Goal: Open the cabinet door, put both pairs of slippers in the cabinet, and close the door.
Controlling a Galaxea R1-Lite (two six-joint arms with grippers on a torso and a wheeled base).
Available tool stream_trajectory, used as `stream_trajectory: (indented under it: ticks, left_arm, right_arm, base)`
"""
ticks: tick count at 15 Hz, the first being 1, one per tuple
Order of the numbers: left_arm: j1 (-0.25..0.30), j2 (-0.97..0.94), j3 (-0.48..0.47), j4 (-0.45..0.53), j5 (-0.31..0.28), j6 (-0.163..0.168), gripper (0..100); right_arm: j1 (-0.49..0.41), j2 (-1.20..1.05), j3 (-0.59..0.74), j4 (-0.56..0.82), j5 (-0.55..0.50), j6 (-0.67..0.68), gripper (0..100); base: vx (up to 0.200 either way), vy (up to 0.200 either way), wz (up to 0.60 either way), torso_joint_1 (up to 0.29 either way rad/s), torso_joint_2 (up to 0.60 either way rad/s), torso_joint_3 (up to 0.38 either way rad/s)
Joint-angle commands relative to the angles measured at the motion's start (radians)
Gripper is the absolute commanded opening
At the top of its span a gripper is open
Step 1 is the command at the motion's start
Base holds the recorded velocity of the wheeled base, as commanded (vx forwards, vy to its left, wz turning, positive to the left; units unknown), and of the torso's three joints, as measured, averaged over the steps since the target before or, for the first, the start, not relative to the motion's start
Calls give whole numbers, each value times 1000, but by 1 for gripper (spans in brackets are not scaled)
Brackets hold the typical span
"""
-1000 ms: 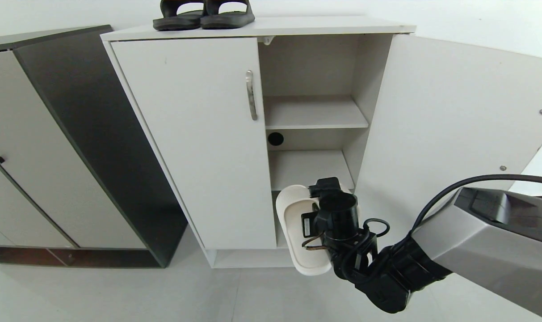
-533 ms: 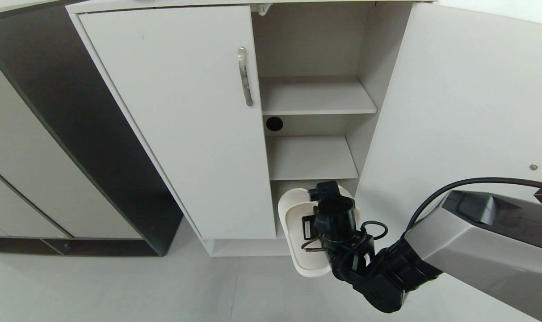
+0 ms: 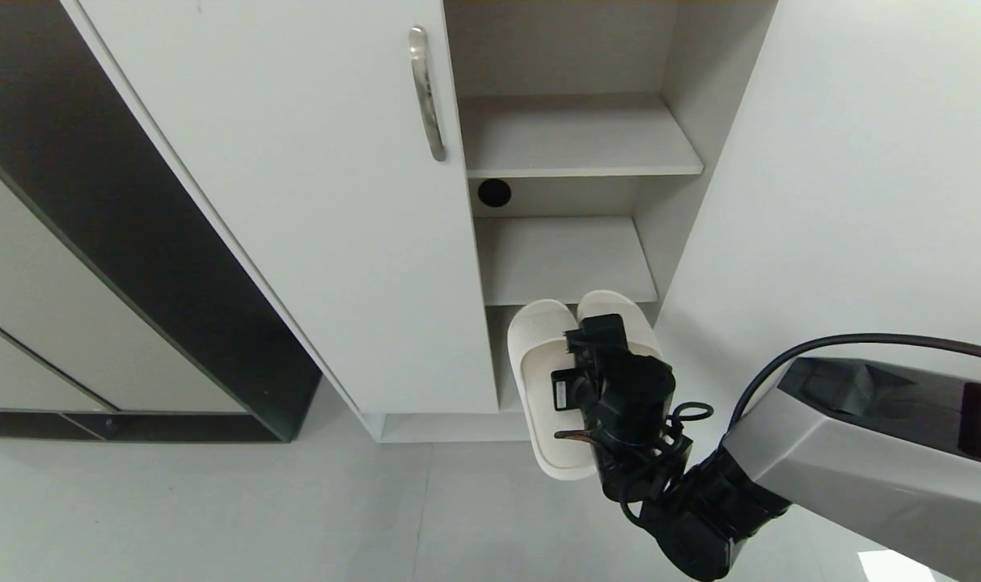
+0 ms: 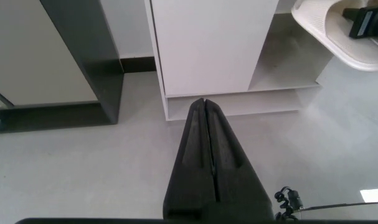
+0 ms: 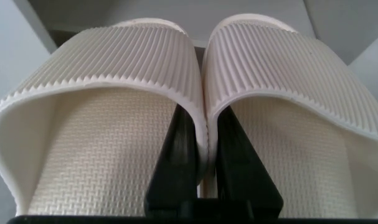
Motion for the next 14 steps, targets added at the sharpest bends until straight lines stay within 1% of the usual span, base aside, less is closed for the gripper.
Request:
stream_trajectory:
  ticks: [1, 5, 14]
  left_arm:
    - [0, 1, 0, 0, 0, -2, 0]
    - [0, 1, 0, 0, 2, -2, 0]
    - [0, 1, 0, 0, 2, -2, 0]
  right_arm:
    - [-12, 4, 3, -2, 0, -1, 0]
    - [-20, -3, 0, 0, 0, 2, 0]
    - [-22, -3, -12, 2, 0, 3, 0]
  base:
    - [0, 0, 0, 0, 0, 0]
    - [0, 0, 0, 0, 0, 0]
    - [200, 0, 0, 2, 3, 3]
